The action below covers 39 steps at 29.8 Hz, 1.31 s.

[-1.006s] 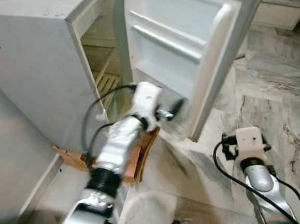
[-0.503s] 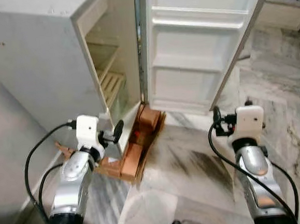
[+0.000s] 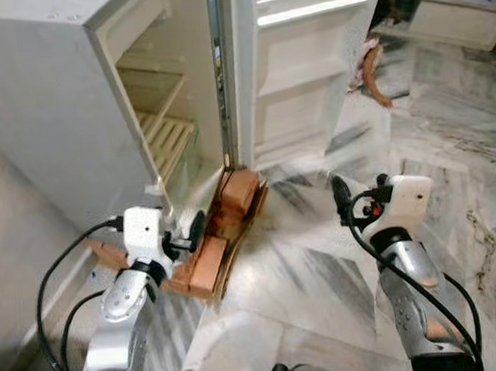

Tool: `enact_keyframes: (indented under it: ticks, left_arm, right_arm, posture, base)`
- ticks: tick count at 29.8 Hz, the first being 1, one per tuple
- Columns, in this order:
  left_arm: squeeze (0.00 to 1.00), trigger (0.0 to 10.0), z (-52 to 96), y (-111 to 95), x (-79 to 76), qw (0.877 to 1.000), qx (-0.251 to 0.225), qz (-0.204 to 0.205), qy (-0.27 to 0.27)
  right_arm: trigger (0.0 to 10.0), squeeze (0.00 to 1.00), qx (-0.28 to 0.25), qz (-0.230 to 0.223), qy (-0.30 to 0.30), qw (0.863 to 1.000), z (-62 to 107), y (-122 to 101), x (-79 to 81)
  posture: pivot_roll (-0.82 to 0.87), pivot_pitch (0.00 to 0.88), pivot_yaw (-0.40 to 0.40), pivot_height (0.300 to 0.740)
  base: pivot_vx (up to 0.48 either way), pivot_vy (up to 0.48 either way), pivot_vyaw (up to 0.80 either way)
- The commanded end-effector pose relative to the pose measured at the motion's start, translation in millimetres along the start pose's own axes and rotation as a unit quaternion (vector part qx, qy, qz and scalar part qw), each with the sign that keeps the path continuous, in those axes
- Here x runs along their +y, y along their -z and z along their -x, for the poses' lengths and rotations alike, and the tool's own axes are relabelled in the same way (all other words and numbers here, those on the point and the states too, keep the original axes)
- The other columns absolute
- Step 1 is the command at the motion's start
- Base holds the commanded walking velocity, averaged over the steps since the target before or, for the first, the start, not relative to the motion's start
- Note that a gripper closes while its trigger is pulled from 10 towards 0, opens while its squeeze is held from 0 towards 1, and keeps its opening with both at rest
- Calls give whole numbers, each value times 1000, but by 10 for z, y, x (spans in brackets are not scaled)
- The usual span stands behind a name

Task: Restocking fridge

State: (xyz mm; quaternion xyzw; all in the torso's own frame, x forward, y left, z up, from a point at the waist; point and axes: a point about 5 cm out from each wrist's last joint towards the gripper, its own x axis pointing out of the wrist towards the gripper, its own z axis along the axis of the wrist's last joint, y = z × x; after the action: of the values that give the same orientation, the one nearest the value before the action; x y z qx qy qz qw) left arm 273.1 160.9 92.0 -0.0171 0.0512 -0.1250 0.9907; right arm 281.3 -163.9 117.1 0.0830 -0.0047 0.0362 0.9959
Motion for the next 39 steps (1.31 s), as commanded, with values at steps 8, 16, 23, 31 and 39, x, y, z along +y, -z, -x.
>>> enact_keyframes:
  ticks: [8,16,23,31,39]
  left_arm:
    - [0,10000,-26,-201,-194,1000,-29,6,4]
    - [0,10000,174,-1,-152,999,1,27,-31]
    - [0,10000,223,61,-154,999,14,18,-32]
    - [0,10000,132,-3,-133,999,4,11,-38]
    - [0,10000,58,-66,-176,999,-10,18,-33]
  right_arm:
    - [10000,0,12,32,45,998,7,-5,-82]
    - [10000,0,8,45,64,997,124,41,-139]
    - [10000,0,5,49,72,996,114,33,-163]
    - [10000,0,1,53,61,997,59,5,-135]
    - [10000,0,1,57,56,997,68,28,-122]
  posture:
    - [83,144,-40,740]
    - [63,120,-32,740]
    - [69,112,-32,740]
    - [63,105,-39,740]
    - [52,100,-42,740]
  base:
    - [0,-470,0]
    - [0,-438,0]
    - [0,-411,-65]
    - [143,-340,-757]
    - [285,0,-800]
